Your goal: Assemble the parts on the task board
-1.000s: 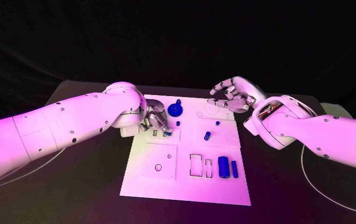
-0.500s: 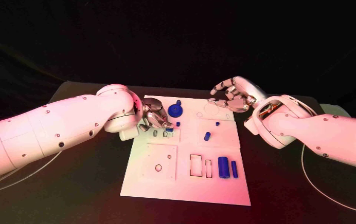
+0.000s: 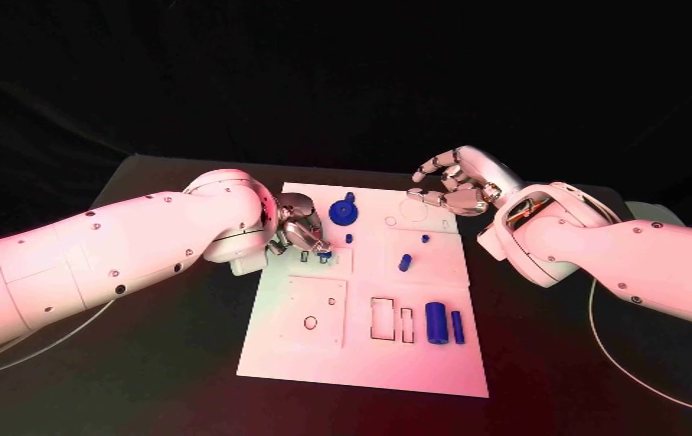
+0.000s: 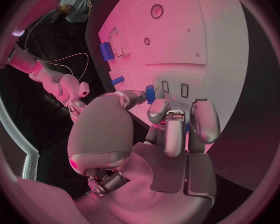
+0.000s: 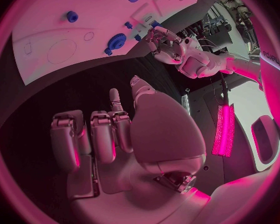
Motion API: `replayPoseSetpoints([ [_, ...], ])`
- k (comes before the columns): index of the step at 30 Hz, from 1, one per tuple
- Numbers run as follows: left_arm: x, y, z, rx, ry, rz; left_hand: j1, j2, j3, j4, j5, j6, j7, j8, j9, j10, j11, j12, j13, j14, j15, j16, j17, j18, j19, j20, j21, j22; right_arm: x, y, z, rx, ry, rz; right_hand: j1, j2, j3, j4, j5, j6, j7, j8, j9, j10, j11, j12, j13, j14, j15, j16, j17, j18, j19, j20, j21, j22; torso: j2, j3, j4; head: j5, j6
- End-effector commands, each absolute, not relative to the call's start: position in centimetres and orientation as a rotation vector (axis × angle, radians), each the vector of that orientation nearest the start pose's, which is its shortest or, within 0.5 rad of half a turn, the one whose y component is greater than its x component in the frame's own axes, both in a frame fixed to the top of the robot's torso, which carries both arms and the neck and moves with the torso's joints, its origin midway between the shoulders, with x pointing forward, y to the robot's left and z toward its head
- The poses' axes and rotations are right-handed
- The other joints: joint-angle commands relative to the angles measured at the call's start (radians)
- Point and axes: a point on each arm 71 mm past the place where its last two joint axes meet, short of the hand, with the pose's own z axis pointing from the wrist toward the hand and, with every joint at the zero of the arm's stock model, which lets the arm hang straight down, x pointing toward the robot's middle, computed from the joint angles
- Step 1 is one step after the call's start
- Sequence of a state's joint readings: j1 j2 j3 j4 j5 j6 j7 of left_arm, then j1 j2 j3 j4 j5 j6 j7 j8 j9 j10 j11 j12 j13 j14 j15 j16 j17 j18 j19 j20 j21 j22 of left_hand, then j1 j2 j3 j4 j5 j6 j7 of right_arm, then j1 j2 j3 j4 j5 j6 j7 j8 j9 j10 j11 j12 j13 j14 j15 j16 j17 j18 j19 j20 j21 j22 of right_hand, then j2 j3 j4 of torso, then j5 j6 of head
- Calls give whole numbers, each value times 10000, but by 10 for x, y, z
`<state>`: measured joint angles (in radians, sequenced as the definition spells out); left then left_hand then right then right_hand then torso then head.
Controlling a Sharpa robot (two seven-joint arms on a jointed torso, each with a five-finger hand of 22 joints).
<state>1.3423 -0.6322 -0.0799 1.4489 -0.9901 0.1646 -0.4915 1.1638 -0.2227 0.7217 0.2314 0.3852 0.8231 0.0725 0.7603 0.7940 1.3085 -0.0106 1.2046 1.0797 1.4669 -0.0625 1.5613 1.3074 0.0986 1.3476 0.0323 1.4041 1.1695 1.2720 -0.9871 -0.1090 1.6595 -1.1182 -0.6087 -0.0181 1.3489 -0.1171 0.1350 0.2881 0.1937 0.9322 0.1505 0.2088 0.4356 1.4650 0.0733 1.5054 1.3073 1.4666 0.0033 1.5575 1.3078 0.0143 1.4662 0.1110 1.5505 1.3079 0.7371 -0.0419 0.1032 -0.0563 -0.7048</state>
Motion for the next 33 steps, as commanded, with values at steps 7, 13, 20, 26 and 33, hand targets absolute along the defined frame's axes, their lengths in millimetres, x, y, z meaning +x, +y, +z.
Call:
replayPoseSetpoints([
  [7,500,125,-183,509,22972,-4858,-116,15,2008,-2086,147,146,-52,36,23,101,-2,81,42,1011,-77,38,2544,-157,94,-1,54,18,465,-239,-152,1970,14725,7901,-36,48,-48,16,38,-88,-12,40,14,423,-53,-52,1917,882,-62,-46,1887,-69,883,-76,-47,2422,23,7,-33,64,-17],
  [13,500,124,-186,617,23076,-4754,-156,9,2011,-2104,225,168,-62,48,40,137,-10,113,77,1015,-85,45,2555,-163,114,-5,71,51,465,-239,-152,1965,14723,7910,-36,48,-48,16,38,-88,-12,40,14,423,-53,-52,1917,882,-62,-46,1887,-69,883,-76,-47,2422,23,11,-30,69,-24],
  [20,501,125,-186,612,22990,-4662,-219,12,2021,-2112,341,190,-75,69,66,166,-23,137,102,1013,-94,41,2549,-170,139,-15,90,91,465,-238,-152,1959,14718,7919,-51,50,-54,16,43,-93,-13,48,22,428,-54,-47,1922,883,-62,-45,1893,-70,887,-76,-41,2427,14,6,-29,75,-19],
  [26,502,125,-186,597,22889,-4616,-238,14,2024,-2117,377,198,-80,79,76,184,-28,156,124,1013,-98,40,2547,-173,148,-18,97,105,465,-238,-153,1954,14717,7928,-51,50,-54,16,43,-93,-13,48,22,428,-54,-47,1922,883,-62,-45,1893,-70,887,-76,-41,2427,11,4,-27,82,-22],
  [33,503,125,-185,481,22739,-4646,-303,18,2059,-2147,533,218,-102,110,114,216,-47,184,153,1015,-118,44,2552,-184,182,-28,125,159,465,-238,-153,1949,14715,7930,-51,50,-54,16,43,-93,-13,48,22,428,-54,-47,1922,883,-62,-45,1893,-70,887,-76,-41,2427,17,1,-29,74,-1],
])
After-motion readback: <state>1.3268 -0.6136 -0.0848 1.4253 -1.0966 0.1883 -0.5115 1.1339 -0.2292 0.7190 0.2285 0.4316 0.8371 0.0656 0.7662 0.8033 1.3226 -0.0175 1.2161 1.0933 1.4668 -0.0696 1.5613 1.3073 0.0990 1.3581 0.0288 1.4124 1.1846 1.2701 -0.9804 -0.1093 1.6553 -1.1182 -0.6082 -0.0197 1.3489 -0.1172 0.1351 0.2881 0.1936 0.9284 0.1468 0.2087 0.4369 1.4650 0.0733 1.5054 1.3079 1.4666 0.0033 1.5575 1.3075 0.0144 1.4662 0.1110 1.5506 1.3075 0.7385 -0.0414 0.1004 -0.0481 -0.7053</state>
